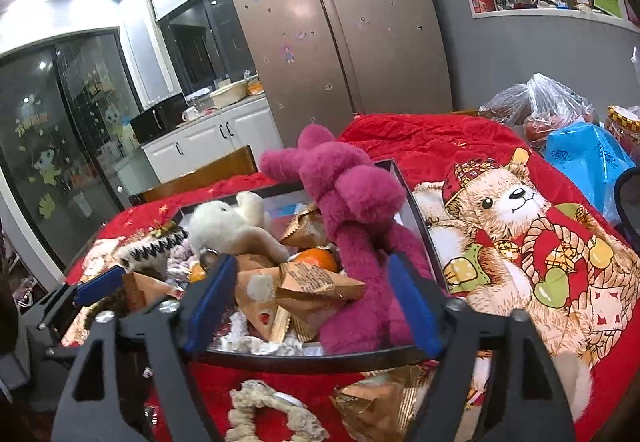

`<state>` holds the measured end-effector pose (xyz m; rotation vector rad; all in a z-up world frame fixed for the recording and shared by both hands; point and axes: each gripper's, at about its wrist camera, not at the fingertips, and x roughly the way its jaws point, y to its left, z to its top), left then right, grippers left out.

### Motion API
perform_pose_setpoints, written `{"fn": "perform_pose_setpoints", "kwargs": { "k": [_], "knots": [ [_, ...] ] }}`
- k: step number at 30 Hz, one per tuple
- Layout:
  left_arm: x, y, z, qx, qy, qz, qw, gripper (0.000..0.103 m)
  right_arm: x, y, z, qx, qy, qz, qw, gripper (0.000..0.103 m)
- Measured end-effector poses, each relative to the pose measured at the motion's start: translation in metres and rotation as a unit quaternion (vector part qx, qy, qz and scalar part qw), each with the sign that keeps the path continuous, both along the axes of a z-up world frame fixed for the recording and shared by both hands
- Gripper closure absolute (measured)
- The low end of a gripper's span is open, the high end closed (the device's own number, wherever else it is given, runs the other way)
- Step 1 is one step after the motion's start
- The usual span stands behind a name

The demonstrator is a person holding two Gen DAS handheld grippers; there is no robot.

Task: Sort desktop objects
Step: 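Withdraw both tools from the tray toward the scrunchies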

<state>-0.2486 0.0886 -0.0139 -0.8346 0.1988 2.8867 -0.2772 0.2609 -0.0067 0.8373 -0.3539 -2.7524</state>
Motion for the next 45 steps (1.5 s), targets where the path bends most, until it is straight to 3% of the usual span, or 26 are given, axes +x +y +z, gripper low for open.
{"fn": "perform_pose_setpoints", "kwargs": {
  "k": [7, 16, 21, 26, 31, 35, 39, 45],
  "knots": [
    [-0.004, 0.001, -0.005, 0.025, -0.03, -0.003, 0.9992, 0.02, 0.004, -0.005, 0.006, 0.006, 0.005, 0.017, 1.0, 0.019],
    [-0.003, -0.001, -0.001, 0.029, -0.031, -0.001, 0.9991, 0.02, 0.007, -0.013, 0.011, 0.013, 0.006, 0.033, 0.999, 0.014],
    [0.01, -0.011, 0.022, 0.041, 0.001, 0.009, 0.9991, 0.02, 0.02, -0.013, 0.035, 0.01, 0.025, 0.049, 0.998, 0.005],
    [0.04, -0.025, 0.058, 0.048, 0.045, 0.009, 0.9978, 0.02, 0.06, -0.005, 0.074, 0.012, 0.082, 0.055, 0.995, 0.002],
    [0.08, -0.044, 0.08, 0.085, 0.074, 0.002, 0.9936, 0.005, 0.114, 0.006, 0.081, 0.048, 0.13, 0.031, 0.99, 0.0],
    [0.114, -0.063, 0.063, 0.119, 0.085, -0.006, 0.9892, 0.0, 0.123, 0.016, 0.058, 0.037, 0.115, 0.039, 0.992, 0.0],
    [0.12, -0.073, 0.033, 0.117, 0.049, -0.046, 0.9908, 0.0, 0.112, 0.017, 0.033, 0.055, 0.064, 0.009, 0.996, 0.0],
    [0.1, -0.066, 0.001, 0.046, -0.012, -0.039, 0.9981, 0.0, 0.106, 0.005, 0.019, 0.067, 0.046, 0.025, 0.996, 0.0]
  ]
}}
